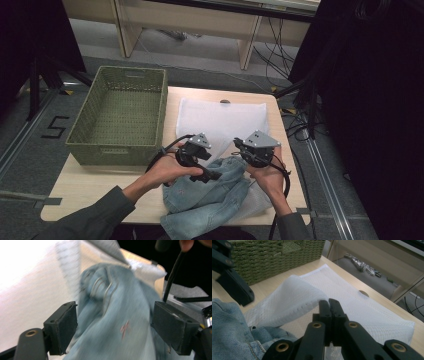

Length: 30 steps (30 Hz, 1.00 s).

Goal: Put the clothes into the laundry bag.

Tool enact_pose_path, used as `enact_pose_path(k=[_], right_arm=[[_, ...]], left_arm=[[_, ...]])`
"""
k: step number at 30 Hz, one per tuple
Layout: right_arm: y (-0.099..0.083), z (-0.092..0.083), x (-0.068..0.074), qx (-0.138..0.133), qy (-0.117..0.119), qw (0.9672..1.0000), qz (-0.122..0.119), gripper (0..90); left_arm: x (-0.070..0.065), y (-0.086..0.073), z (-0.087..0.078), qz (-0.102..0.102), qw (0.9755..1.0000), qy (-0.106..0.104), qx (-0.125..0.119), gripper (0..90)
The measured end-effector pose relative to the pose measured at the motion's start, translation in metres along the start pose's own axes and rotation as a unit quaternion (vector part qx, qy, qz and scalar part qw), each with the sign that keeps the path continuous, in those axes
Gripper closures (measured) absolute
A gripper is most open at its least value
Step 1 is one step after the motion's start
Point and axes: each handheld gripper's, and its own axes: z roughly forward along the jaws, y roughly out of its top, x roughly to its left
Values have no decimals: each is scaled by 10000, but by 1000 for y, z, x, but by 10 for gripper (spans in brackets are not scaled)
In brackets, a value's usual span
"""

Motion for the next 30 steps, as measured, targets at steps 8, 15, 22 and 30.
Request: enact_pose_path(k=[8,15,22,30], right_arm=[[0,1,0,26,1,10000,-54,900],[3,1,4,-18,27,9999,-129,900],[5,-1,7,-52,97,9998,-147,900],[5,-2,5,-97,92,9999,-102,900]], left_arm=[[4,-27,4,28,9983,-302,490,375],[-19,-36,50,304,9959,-75,852,750],[-19,-39,59,327,9966,-11,763,754],[-19,-19,24,109,9999,-82,-46,585]])
